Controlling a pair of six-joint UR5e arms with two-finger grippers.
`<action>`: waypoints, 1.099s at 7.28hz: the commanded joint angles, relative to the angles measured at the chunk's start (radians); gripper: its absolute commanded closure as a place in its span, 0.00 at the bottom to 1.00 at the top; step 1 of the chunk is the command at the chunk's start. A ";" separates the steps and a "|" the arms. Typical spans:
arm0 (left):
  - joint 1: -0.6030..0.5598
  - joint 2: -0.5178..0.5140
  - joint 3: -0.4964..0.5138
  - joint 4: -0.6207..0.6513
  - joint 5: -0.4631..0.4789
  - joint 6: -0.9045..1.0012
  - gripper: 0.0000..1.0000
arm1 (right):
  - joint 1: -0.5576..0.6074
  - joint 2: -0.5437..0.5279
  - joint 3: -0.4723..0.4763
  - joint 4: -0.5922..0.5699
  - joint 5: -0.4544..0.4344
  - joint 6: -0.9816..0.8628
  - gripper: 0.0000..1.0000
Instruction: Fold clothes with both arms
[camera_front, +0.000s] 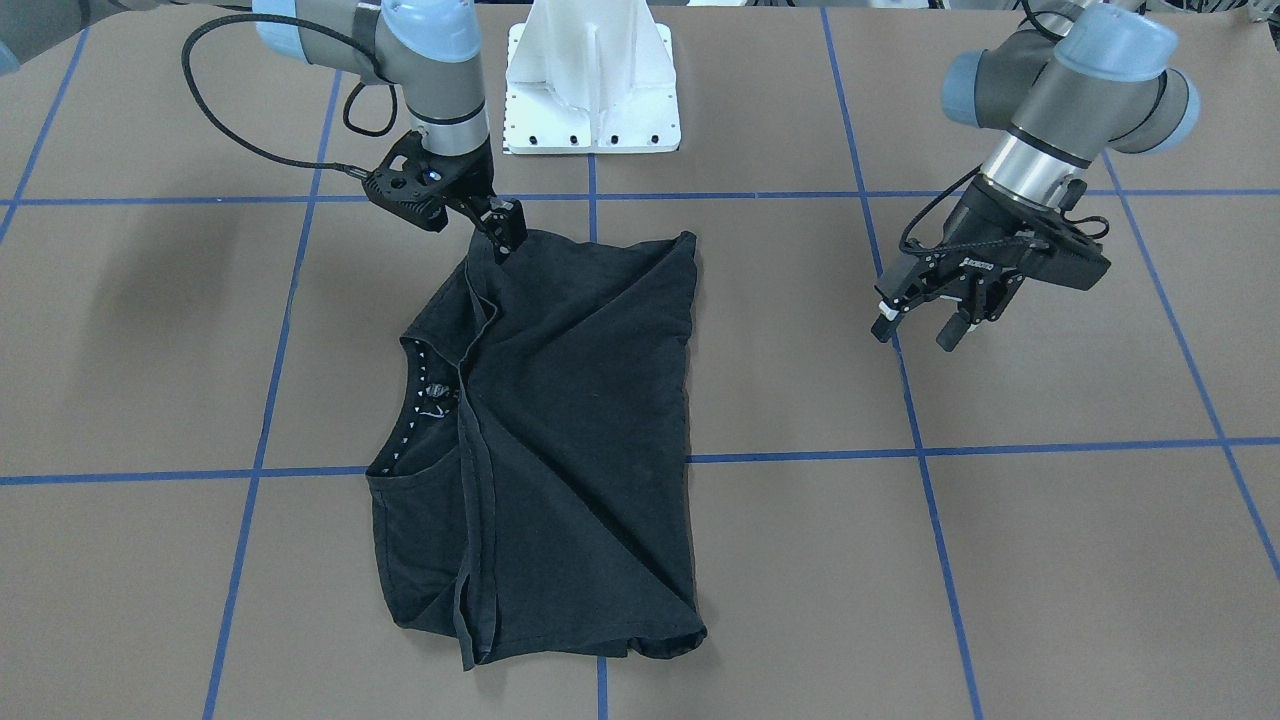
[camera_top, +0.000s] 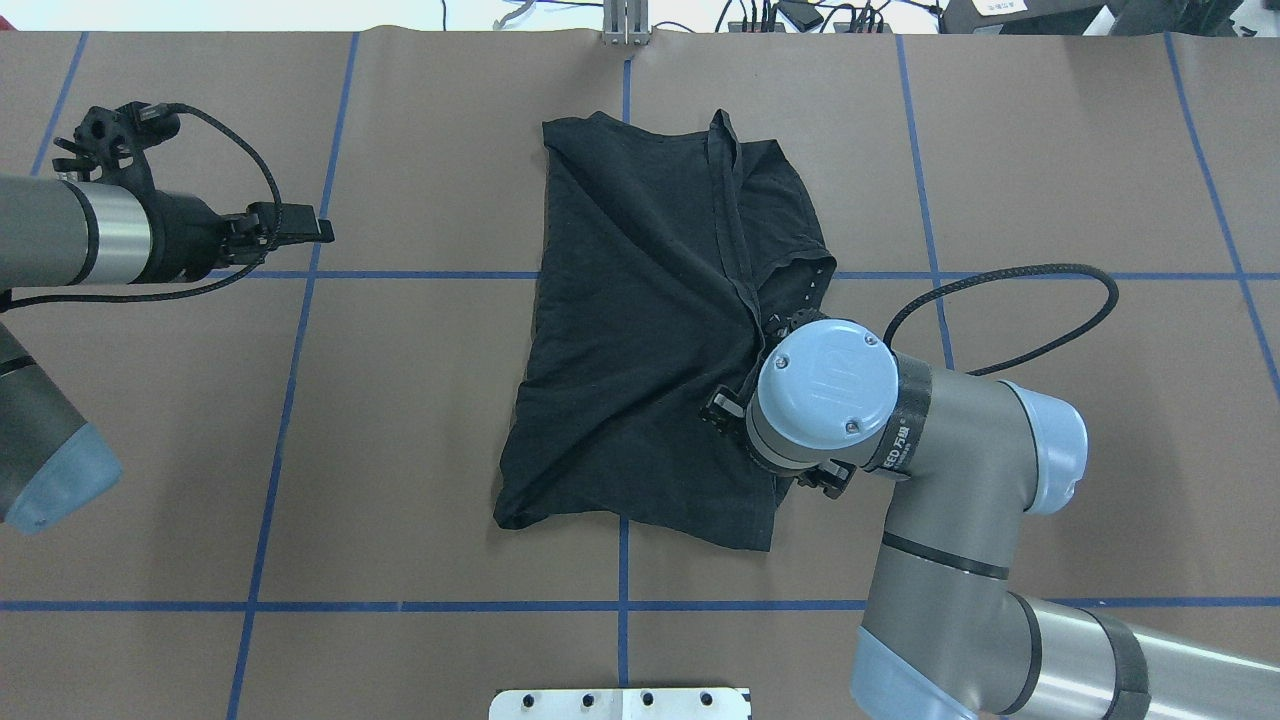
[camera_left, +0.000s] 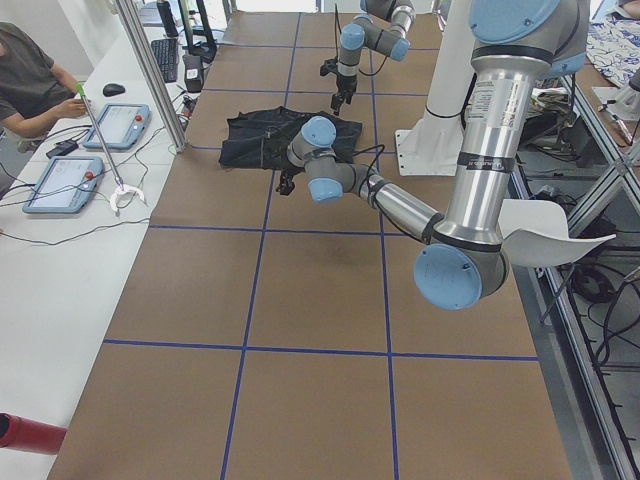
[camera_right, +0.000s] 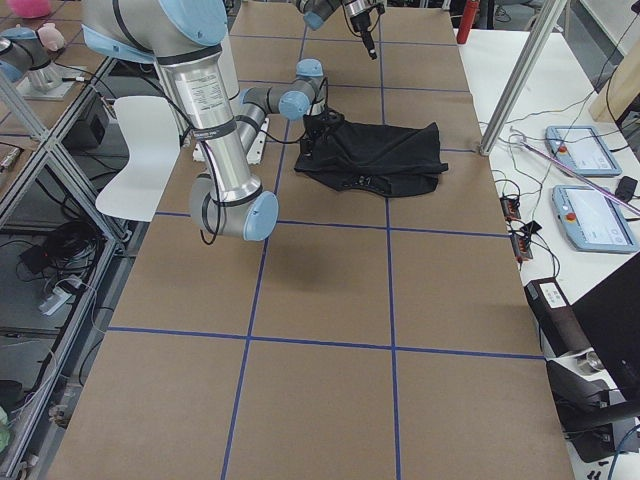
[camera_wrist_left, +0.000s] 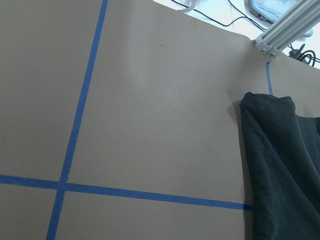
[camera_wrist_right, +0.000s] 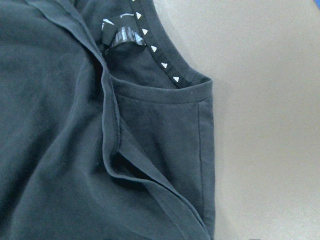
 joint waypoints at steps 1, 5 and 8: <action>0.000 0.000 -0.005 -0.002 -0.012 0.000 0.01 | 0.004 -0.018 -0.033 0.125 -0.058 0.273 0.00; 0.000 0.000 -0.025 -0.002 -0.020 -0.002 0.01 | 0.005 -0.007 -0.032 0.121 -0.072 0.240 0.00; 0.000 0.002 -0.063 -0.002 -0.021 -0.031 0.01 | -0.004 -0.006 -0.030 0.117 -0.086 0.216 0.00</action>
